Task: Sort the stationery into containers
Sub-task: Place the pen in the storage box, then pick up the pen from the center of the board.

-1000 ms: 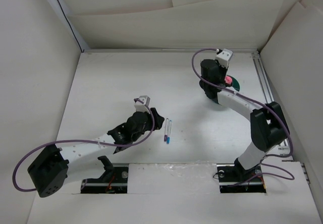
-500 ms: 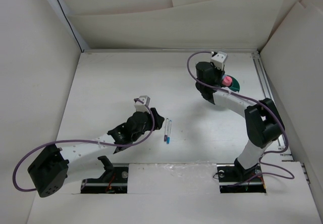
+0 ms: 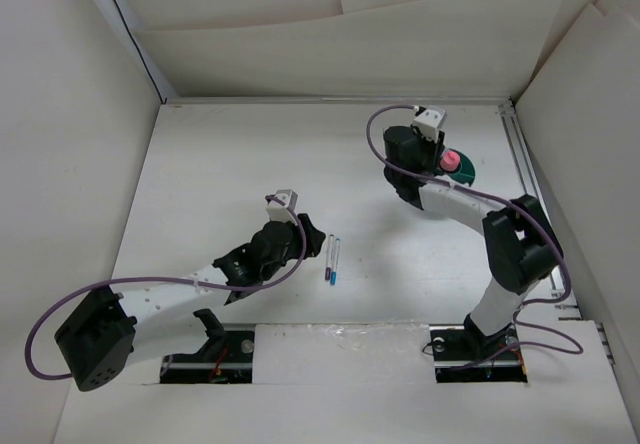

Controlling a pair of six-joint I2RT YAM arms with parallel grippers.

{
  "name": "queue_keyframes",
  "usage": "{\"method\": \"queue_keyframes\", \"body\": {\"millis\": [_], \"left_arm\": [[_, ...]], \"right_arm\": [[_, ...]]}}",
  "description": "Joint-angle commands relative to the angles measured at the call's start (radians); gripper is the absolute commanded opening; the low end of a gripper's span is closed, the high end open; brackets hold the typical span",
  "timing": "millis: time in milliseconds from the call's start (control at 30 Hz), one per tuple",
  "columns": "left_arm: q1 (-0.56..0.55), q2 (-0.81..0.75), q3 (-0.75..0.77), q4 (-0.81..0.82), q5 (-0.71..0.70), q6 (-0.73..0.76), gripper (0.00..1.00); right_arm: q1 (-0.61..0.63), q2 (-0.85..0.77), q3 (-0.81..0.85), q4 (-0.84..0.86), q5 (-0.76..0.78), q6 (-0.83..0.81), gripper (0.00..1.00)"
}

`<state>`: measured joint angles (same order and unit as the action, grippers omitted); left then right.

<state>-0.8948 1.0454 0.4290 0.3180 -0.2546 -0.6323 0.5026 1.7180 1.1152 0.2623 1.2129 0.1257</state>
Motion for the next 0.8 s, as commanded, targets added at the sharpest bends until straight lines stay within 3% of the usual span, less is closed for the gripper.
{"method": "queue_keyframes", "body": {"millis": [0,167,300,367,433,500,567,767], "left_arm": [[0.004,-0.013,0.043,0.024,-0.003,0.003,0.40],[0.004,-0.045,0.043,-0.010,-0.026,0.003,0.40],[0.004,-0.065,0.043,-0.028,-0.035,0.003,0.40],[0.004,-0.077,0.043,-0.051,-0.046,-0.006,0.40],[0.004,-0.097,0.053,-0.077,-0.070,-0.015,0.40],[0.004,-0.120,0.053,-0.124,-0.090,-0.015,0.40],[0.004,-0.140,0.062,-0.158,-0.112,-0.024,0.40],[0.004,-0.235,0.042,-0.295,-0.158,-0.073,0.40]], "right_arm": [[0.024,-0.035,0.001,0.025,0.013,0.015,0.40],[0.057,-0.121,0.001,-0.038,-0.007,0.051,0.44],[0.102,-0.205,-0.008,-0.153,-0.132,0.110,0.44],[0.135,-0.234,-0.008,-0.233,-0.234,0.165,0.39],[0.148,-0.259,-0.008,-0.332,-0.469,0.231,0.21],[0.163,-0.270,-0.024,-0.382,-0.606,0.308,0.00],[0.215,-0.270,-0.052,-0.393,-0.728,0.344,0.00],[0.405,-0.206,-0.101,-0.423,-0.730,0.431,0.00]]}}
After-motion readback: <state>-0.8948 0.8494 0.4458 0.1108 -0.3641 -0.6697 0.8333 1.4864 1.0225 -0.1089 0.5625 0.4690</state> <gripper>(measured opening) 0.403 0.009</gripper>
